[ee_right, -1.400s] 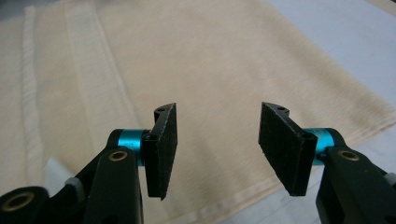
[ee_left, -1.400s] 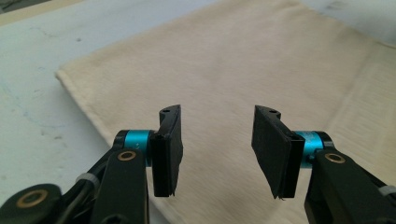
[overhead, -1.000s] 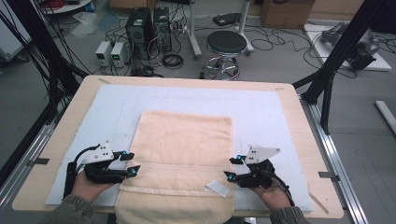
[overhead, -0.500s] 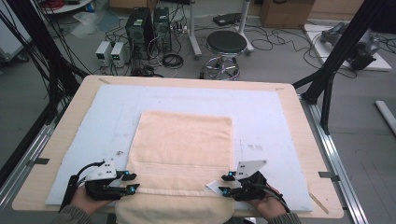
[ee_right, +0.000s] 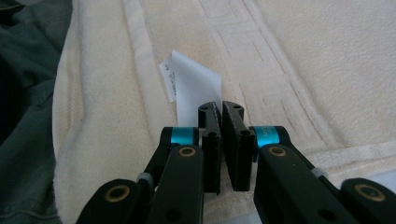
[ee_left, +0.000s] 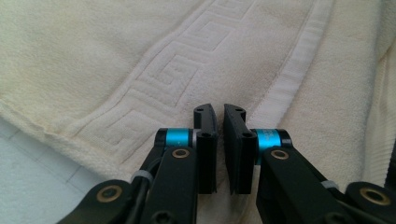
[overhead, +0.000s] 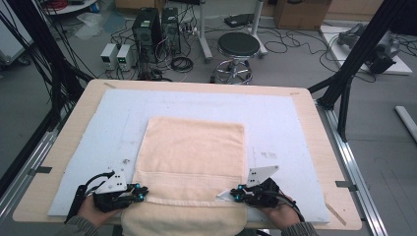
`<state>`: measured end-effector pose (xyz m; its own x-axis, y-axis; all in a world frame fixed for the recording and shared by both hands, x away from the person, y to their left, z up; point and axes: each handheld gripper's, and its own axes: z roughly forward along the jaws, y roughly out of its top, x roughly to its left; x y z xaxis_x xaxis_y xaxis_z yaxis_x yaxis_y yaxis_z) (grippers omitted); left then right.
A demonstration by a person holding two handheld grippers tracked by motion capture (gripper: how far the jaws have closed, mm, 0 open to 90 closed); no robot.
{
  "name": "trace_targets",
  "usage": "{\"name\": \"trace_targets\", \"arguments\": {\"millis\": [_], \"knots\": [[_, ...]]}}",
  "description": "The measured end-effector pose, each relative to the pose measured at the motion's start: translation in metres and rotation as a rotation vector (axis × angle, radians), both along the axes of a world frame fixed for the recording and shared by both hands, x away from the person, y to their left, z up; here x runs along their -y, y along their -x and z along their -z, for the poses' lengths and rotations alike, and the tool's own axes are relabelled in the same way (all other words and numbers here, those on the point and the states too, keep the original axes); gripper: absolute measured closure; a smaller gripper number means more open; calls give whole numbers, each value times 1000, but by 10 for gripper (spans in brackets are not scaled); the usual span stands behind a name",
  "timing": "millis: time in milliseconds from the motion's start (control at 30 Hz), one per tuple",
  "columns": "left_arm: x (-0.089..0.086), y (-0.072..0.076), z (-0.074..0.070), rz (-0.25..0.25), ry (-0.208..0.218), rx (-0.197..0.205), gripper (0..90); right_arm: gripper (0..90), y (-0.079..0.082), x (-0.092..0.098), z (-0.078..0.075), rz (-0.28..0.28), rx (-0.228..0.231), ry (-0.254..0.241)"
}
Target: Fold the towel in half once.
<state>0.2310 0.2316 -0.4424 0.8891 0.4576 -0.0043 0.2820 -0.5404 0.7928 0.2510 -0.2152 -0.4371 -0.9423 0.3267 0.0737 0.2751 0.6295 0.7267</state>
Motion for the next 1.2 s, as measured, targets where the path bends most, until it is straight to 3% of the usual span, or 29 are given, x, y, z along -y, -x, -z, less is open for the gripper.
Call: {"name": "trace_targets", "arguments": {"millis": [200, 433, 600, 933, 1000, 1033, 1067, 1200], "knots": [[-4, 1, -6, -9, 30, 3, 862, 869, 1, 3, -5, 2, 4, -18], [-6, 7, -24, -4, 80, 45, 864, 869, 4, 7, -18, -1, 23, -56], [-7, 17, -34, 13, 85, 61, 865, 869, 14, 9, -30, -8, 44, -75], [-11, 51, -52, 64, 85, 71, 864, 869, 47, 12, -48, -47, 70, -97], [-11, 51, -52, 64, 85, 71, 864, 869, 52, 12, -48, -56, 72, -98], [-12, 58, -55, 75, 78, 70, 864, 869, 52, 12, -48, -56, 72, -98], [-13, 64, -56, 84, 77, 68, 863, 869, 66, 12, -50, -74, 62, -98], [-13, 86, -57, 129, 58, 45, 862, 867, 83, 12, -51, -104, 50, -101]]}}
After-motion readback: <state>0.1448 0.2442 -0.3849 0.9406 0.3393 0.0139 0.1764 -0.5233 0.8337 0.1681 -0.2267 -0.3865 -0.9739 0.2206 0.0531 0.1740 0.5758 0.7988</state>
